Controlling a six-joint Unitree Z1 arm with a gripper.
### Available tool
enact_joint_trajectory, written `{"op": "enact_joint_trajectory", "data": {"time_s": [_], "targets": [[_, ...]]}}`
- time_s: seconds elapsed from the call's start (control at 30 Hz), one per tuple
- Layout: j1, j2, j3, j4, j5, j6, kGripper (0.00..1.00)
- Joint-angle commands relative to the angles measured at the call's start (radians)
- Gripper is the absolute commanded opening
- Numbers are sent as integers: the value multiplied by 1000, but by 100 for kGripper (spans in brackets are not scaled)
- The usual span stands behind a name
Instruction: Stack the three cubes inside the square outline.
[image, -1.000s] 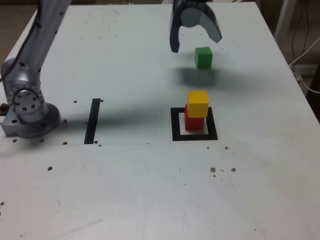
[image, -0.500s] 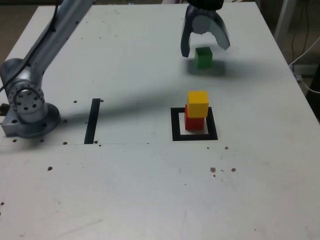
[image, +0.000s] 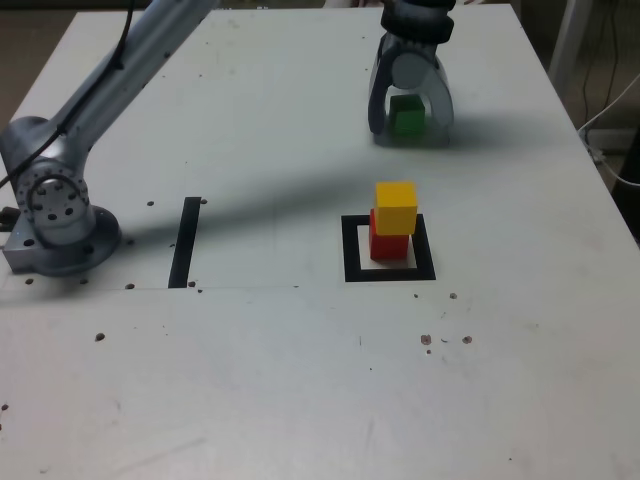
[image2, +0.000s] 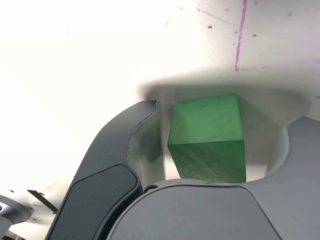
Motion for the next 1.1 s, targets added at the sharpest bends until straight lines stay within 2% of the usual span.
{"op": "enact_joint_trajectory", "data": {"time_s": [0.0, 0.7, 0.9, 1.07], "targets": [[1, 0, -9, 25, 4, 5, 31], [-1, -20, -3, 32, 8, 7, 30], [-27, -94, 45, 32, 18, -9, 30], [-75, -188, 126, 32, 0, -49, 30]]}}
